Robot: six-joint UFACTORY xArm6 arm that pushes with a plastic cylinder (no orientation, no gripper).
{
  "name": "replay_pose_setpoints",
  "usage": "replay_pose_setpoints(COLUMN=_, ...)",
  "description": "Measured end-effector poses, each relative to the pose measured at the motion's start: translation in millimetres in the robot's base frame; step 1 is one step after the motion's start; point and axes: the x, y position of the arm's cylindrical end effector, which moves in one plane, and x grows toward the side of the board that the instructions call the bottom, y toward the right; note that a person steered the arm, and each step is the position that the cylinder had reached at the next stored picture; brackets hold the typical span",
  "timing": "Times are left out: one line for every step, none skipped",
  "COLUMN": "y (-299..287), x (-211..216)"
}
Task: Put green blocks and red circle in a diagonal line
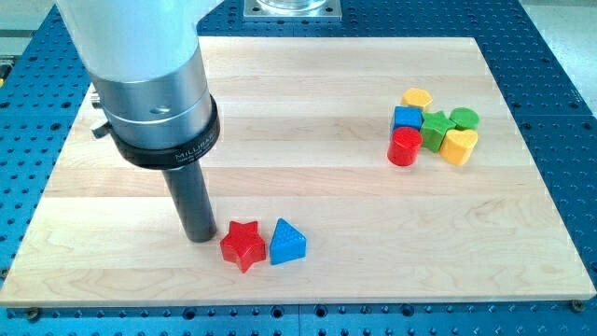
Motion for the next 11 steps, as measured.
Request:
replay_pose_setpoints(y=0, x=1)
replay_pose_setpoints(y=4, x=4)
replay_pose_setpoints(y=47, x=-60)
replay_pose_setpoints(y=168, x=-37)
replay_pose_setpoints(y=312, x=-39)
replay_pose_setpoints(y=372, x=-93)
replay_pose_setpoints(y=342, x=-106)
replay_pose_setpoints(y=309, x=-106)
replay_pose_setpoints(y=385, x=-116)
replay_pose_setpoints(y=382, x=-158)
replay_pose_setpoints(y=312, x=-159)
